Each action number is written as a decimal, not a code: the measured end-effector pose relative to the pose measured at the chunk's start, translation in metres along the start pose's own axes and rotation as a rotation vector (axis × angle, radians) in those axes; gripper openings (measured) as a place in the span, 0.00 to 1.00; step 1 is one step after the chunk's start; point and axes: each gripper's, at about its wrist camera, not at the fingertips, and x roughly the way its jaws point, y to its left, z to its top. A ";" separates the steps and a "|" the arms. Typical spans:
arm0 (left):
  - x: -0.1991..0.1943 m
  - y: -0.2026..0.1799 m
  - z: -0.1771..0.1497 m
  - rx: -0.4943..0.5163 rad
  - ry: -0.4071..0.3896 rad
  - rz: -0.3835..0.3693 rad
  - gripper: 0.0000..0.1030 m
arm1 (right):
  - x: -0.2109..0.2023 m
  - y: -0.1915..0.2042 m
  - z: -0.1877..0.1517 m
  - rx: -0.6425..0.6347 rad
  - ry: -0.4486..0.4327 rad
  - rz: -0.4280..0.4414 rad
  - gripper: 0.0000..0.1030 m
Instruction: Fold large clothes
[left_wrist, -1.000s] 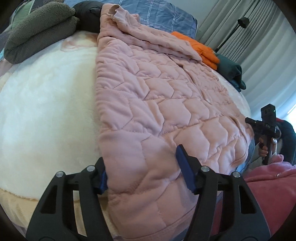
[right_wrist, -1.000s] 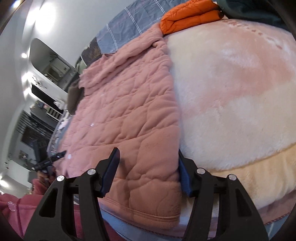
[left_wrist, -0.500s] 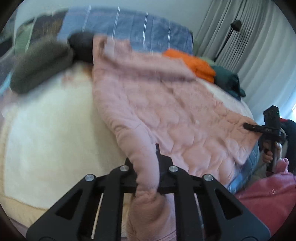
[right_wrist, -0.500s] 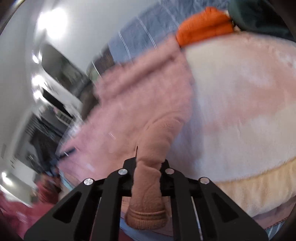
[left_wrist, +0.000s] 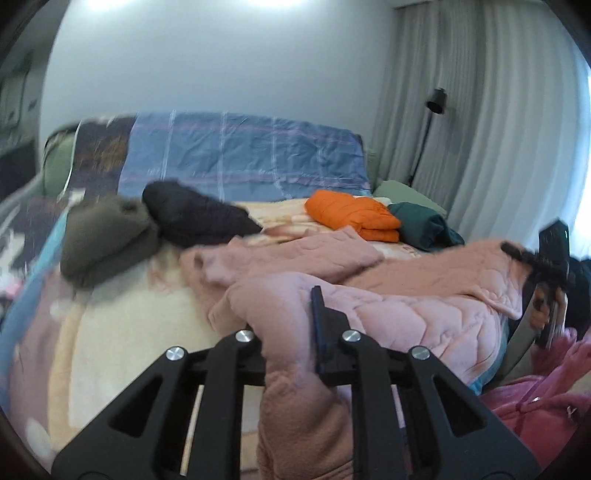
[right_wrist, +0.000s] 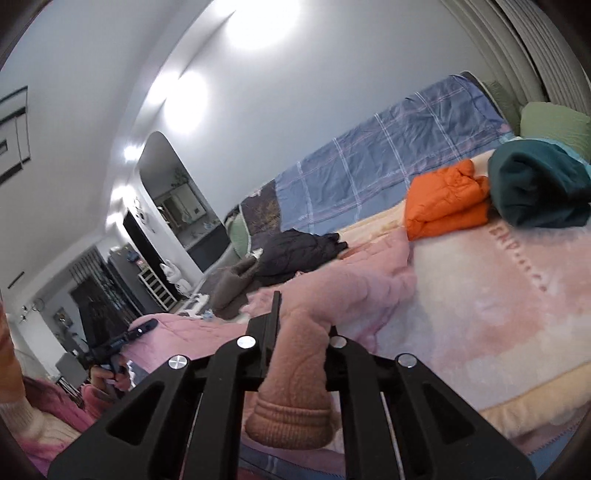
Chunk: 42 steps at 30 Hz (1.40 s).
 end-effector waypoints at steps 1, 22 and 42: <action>0.004 0.005 -0.004 -0.027 0.007 -0.001 0.16 | 0.006 -0.005 -0.002 0.008 0.013 -0.014 0.08; 0.116 0.074 0.039 -0.146 0.060 0.087 0.18 | 0.154 -0.067 0.052 0.008 0.007 -0.144 0.09; 0.235 0.124 -0.005 -0.130 0.182 0.226 0.22 | 0.278 -0.142 0.020 -0.045 0.171 -0.387 0.18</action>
